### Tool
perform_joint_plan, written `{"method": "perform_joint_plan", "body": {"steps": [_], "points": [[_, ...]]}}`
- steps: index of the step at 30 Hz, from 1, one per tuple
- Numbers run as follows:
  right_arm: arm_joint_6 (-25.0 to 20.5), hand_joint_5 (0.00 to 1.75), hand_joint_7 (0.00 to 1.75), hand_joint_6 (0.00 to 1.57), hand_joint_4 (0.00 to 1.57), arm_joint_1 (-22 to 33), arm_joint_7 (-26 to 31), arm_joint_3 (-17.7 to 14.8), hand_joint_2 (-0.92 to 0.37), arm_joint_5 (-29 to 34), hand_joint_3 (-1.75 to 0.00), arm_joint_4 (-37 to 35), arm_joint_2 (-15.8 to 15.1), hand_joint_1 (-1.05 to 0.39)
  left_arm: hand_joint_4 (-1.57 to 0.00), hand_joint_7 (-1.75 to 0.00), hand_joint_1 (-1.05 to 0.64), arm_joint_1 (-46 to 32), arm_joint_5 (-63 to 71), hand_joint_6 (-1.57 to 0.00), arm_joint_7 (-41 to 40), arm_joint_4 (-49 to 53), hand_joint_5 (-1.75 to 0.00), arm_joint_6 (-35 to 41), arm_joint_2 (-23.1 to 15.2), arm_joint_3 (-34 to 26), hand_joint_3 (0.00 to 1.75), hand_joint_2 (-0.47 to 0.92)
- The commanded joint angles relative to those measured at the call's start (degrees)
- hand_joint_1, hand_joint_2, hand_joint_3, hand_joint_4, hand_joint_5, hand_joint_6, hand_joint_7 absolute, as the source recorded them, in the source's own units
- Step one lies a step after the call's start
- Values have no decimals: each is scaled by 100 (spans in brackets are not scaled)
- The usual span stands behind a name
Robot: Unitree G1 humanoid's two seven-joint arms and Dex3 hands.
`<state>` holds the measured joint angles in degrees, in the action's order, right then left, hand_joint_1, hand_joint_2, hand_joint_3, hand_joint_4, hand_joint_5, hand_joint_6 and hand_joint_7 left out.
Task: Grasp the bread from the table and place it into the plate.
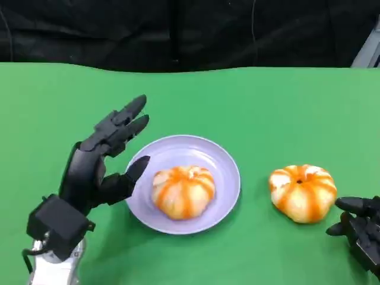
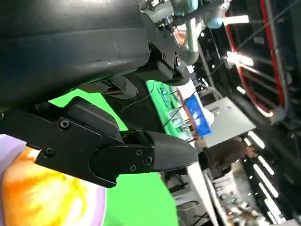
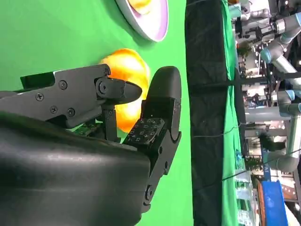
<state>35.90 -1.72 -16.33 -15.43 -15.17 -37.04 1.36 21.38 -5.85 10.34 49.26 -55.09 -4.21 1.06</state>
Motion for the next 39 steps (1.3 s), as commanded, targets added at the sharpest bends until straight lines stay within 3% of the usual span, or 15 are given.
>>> {"method": "perform_joint_plan", "body": {"steps": [1, 14, 26, 29, 39], "points": [[53, 133, 69, 88, 67, 31, -22, -43, -92, -50, -43, 12, -105, 0, -60, -3, -66, -329, -1054, -49, 631, -356, -5, 365, -11, -544, 40, 92], [13, 135, 73, 86, 66, 32, -82, -51, -92, -102, -44, 9, -128, -1, -70, -3, -61, -526, -1561, -55, 822, -462, -5, 791, 62, -1444, 31, 92], [5, 134, 75, 86, 67, 24, -62, -45, -92, -85, -44, 12, -131, -1, -74, -2, -58, -624, -1552, -58, 789, -463, -5, 990, 208, -1778, 30, 92], [-20, 134, 75, 85, 66, 23, -79, -54, -92, -115, -45, 26, -136, -1, -83, -4, -51, -688, -1550, -66, 580, -465, -7, 1120, 292, -1892, 20, 92], [-39, 135, 76, 83, 64, 21, -154, -72, -92, -169, -46, 18, -151, 0, -89, -3, -50, -894, -1367, -71, 490, -304, -6, 1252, 276, -2006, 16, 92]]}}
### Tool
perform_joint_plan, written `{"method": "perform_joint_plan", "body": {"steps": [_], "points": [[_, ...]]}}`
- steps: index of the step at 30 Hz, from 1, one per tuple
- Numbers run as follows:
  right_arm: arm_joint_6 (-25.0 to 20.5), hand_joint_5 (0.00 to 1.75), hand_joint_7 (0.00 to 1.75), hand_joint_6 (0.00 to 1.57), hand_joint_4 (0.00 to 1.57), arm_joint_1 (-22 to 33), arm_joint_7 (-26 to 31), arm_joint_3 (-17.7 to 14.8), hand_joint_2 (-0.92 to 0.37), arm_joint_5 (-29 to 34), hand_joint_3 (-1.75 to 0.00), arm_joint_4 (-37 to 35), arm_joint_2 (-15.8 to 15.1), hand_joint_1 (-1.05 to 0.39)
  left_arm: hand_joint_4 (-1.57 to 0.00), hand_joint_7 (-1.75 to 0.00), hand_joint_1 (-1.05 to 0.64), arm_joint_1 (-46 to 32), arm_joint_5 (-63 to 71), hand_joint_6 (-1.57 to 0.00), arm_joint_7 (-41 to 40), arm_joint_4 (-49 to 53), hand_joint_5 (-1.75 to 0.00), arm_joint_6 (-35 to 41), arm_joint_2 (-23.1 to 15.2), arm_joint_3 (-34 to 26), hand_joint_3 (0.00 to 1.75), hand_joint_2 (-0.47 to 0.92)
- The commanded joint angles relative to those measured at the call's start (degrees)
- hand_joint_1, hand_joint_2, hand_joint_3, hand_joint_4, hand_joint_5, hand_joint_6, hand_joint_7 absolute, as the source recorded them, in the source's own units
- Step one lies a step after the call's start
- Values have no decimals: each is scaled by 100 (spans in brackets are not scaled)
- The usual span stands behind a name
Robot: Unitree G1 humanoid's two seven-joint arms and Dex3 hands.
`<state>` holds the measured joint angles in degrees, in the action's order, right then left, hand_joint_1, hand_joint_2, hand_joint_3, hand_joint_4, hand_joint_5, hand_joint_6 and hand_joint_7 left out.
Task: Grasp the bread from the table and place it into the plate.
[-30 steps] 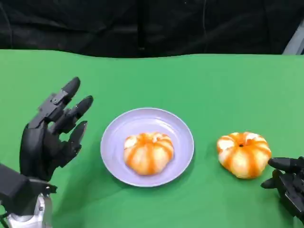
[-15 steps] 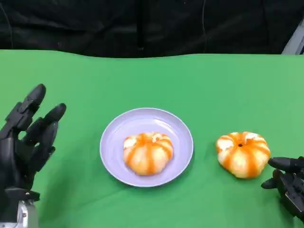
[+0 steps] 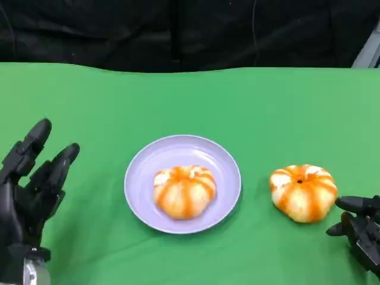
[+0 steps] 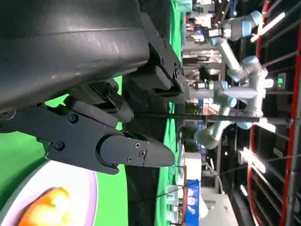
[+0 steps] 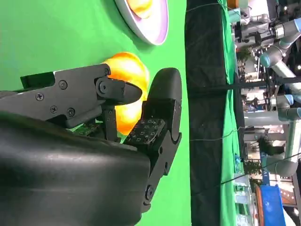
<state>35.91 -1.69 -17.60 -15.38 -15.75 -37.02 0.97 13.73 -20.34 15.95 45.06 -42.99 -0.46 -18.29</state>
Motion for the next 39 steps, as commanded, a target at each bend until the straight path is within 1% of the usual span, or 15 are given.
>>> {"method": "perform_joint_plan", "body": {"steps": [1, 17, 19, 20, 22, 27, 31, 39], "points": [[-43, 135, 76, 83, 64, 18, -25, -75, -92, -110, -46, 18, -111, 0, -90, -3, -50, -126, 89, -71, -72, 132, -6, 44, -100, -79, 16, 92], [-41, 135, 77, 82, 63, 10, -10, -100, -92, -98, -44, 15, -114, -1, -88, -1, -50, -81, 151, -72, -41, 310, -2, 33, -109, -102, 14, 92], [-31, 136, 77, 82, 63, 10, -4, -99, -92, -86, -44, 12, -120, -1, -88, -1, -24, -47, 257, -72, -158, 399, -2, 8, -125, -90, 13, 92], [-27, 136, 77, 82, 63, 8, -5, -100, -92, -85, -44, 7, -121, -1, -88, -1, -16, -34, 294, -72, -201, 428, -2, 7, -128, -90, 13, 92], [-30, 136, 78, 82, 63, 0, -5, -104, -92, -87, -44, -6, -127, 0, -88, -1, -7, -12, 459, -73, -409, 489, -1, 34, -149, -74, 15, 92], [-43, 135, 77, 82, 63, 2, 4, -103, -92, -81, -45, 0, -127, 0, -89, -2, 1, 61, 768, -75, -897, 667, -1, 148, -203, -60, 20, 92], [-58, 135, 78, 81, 63, -7, 15, -107, -92, -82, -46, -17, -123, 0, -90, -2, 6, 92, 841, -76, -1012, 725, -1, 183, -226, -46, 22, 92], [-74, 136, 78, 81, 62, -8, 17, -110, -92, -81, -46, -13, -121, 0, -90, -1, 6, 101, 874, -76, -1045, 741, -1, 175, -225, -47, 23, 92]]}}
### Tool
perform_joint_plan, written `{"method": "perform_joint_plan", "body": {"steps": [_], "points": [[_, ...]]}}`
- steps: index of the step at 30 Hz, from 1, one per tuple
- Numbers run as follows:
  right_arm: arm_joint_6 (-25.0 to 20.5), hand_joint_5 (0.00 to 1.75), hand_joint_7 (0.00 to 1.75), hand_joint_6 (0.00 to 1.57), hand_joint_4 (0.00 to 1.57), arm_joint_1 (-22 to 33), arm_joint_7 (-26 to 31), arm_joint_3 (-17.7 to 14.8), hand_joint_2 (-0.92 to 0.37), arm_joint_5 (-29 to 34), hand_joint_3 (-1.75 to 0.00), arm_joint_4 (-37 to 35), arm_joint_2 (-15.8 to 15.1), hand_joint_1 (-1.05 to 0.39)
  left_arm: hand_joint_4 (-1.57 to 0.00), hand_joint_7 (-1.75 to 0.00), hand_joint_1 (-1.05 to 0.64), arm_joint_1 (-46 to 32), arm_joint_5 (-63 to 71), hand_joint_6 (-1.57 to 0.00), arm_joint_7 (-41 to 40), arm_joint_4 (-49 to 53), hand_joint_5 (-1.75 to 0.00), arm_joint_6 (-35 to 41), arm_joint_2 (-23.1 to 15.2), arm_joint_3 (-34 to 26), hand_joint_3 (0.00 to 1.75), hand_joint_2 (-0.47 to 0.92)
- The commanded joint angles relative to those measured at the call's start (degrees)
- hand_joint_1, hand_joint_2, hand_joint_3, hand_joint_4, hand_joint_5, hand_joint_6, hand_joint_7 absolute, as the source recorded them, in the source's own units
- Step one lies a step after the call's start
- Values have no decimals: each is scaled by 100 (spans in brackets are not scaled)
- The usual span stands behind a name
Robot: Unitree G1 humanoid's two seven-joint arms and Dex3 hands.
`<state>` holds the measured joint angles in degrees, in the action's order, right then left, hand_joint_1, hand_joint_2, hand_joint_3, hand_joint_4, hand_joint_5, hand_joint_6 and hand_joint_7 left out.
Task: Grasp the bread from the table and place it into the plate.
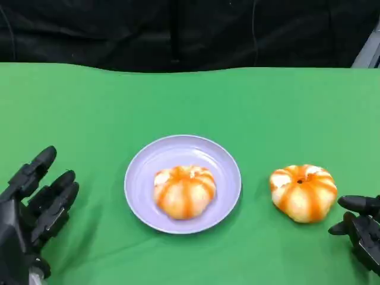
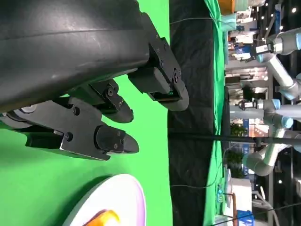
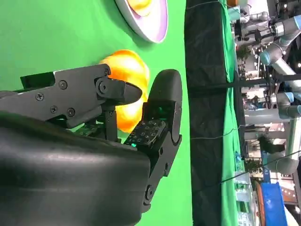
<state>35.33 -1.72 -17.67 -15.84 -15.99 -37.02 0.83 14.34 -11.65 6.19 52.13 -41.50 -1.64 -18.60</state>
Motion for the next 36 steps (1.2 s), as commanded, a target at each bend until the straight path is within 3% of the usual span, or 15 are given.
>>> {"method": "perform_joint_plan", "body": {"steps": [1, 12, 15, 16, 17, 18, 20, 36], "points": [[-16, 136, 79, 81, 62, -5, 24, -64, -92, -57, -46, -12, -107, 0, -90, -1, 6, 40, 5, -76, -69, 34, -1, 26, -108, -16, 23, 92], [4, 136, 79, 81, 62, -10, 22, -63, -92, -39, -46, -23, -110, 0, -90, -1, 6, 51, 75, -77, -176, 54, -1, 8, -120, -11, 23, 92], [13, 136, 80, 80, 62, -21, 17, -62, -92, -31, -45, -28, -113, -1, -108, -9, 8, 74, 283, -96, -543, 87, -11, -20, -159, -1, 34, 92], [-4, 136, 80, 80, 62, -23, 14, -67, -92, -44, -44, -20, -110, -1, -103, -52, 4, 79, 362, -98, -700, 90, -67, -22, -175, 2, 46, 88], [-16, 136, 80, 80, 62, -24, 12, -70, -92, -53, -44, -15, -108, -1, -91, -97, 1, 83, 423, -89, -818, 93, -118, -23, -186, 8, 59, 83], [-25, 136, 79, 80, 62, -22, 16, -72, -92, -58, -44, -3, -104, -1, -87, -113, 0, 81, 460, -86, -896, 88, -136, -25, -190, 15, 64, 80], [-27, 136, 79, 80, 62, -24, 11, -77, -92, -71, -44, -2, -99, -1, -83, -128, 0, 75, 476, -83, -941, 84, -152, -32, -194, 35, 70, 78], [-6, 136, 80, 81, 63, -34, 30, -84, -92, -34, -44, -10, -111, 0, -81, -131, 0, 81, 447, -82, -948, 96, -155, -72, -196, 47, 75, 75]]}}
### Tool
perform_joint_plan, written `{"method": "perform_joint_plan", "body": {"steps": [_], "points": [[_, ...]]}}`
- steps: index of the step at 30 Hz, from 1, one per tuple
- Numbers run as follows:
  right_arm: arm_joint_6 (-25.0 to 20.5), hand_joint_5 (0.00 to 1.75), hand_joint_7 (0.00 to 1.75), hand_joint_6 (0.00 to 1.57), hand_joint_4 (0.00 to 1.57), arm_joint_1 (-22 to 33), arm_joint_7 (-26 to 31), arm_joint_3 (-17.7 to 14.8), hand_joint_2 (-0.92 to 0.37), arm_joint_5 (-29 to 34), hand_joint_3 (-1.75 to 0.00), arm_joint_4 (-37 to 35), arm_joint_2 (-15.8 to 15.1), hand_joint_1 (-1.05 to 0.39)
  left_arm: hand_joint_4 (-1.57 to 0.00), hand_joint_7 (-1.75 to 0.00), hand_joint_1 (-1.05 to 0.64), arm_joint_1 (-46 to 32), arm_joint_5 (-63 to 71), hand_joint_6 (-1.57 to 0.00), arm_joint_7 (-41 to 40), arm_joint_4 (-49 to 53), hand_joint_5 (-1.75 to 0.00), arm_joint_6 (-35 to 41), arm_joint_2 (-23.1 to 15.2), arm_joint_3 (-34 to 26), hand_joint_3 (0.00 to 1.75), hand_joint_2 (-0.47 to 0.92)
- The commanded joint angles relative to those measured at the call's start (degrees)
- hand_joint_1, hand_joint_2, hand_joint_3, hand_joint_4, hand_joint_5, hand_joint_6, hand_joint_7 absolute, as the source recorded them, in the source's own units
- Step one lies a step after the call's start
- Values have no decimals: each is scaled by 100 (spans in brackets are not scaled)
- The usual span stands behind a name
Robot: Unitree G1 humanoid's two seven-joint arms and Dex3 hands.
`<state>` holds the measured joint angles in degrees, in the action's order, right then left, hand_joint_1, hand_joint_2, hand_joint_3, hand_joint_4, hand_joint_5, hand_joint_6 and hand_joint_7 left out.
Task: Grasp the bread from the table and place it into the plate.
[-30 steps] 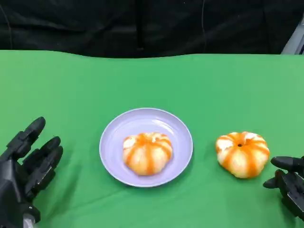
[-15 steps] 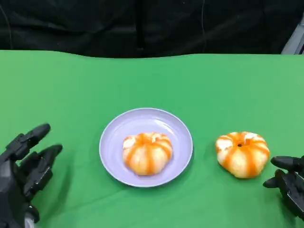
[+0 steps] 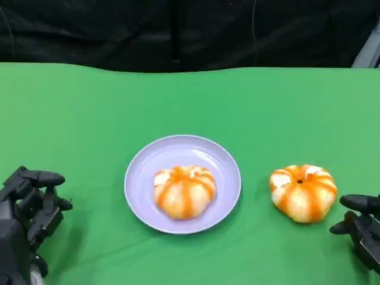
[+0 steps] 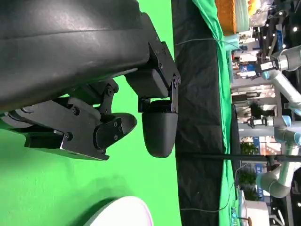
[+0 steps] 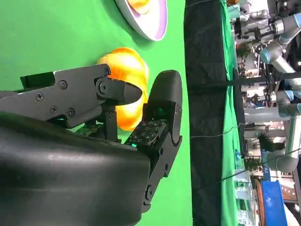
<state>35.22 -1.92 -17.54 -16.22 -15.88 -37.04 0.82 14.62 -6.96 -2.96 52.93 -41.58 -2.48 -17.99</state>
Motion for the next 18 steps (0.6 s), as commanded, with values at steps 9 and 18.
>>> {"method": "perform_joint_plan", "body": {"steps": [9, 18], "points": [[13, 136, 80, 81, 63, 0, 4, -51, -92, -53, -43, -11, -113, -2, -82, -131, 0, 29, 7, -82, -74, -17, -155, -61, -105, -3, 74, 76], [61, 137, 81, 81, 65, -42, 81, -95, -92, -19, -43, -22, -165, -3, -83, -130, 3, 64, -100, -85, 29, -21, -156, -80, -79, -15, 75, 77]]}}
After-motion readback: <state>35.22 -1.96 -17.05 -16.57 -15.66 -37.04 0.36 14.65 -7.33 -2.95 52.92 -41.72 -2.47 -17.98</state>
